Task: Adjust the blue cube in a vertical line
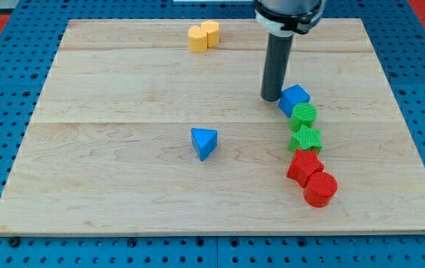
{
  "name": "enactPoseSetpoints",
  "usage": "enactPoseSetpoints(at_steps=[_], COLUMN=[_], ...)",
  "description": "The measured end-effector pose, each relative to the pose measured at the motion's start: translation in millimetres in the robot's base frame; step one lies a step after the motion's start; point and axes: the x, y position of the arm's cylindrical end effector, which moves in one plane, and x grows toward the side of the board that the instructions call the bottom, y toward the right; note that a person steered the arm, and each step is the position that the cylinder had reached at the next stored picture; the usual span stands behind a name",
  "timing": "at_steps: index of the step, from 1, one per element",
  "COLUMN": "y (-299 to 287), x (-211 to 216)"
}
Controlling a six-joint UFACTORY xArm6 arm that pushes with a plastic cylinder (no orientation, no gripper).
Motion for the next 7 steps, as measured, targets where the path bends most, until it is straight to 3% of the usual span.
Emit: enactPoseSetpoints(at_steps=[3, 4, 6, 7], y=[26.1, 110.6, 115.0, 81.8], x=[-44.8, -33.6, -4.6, 5.0])
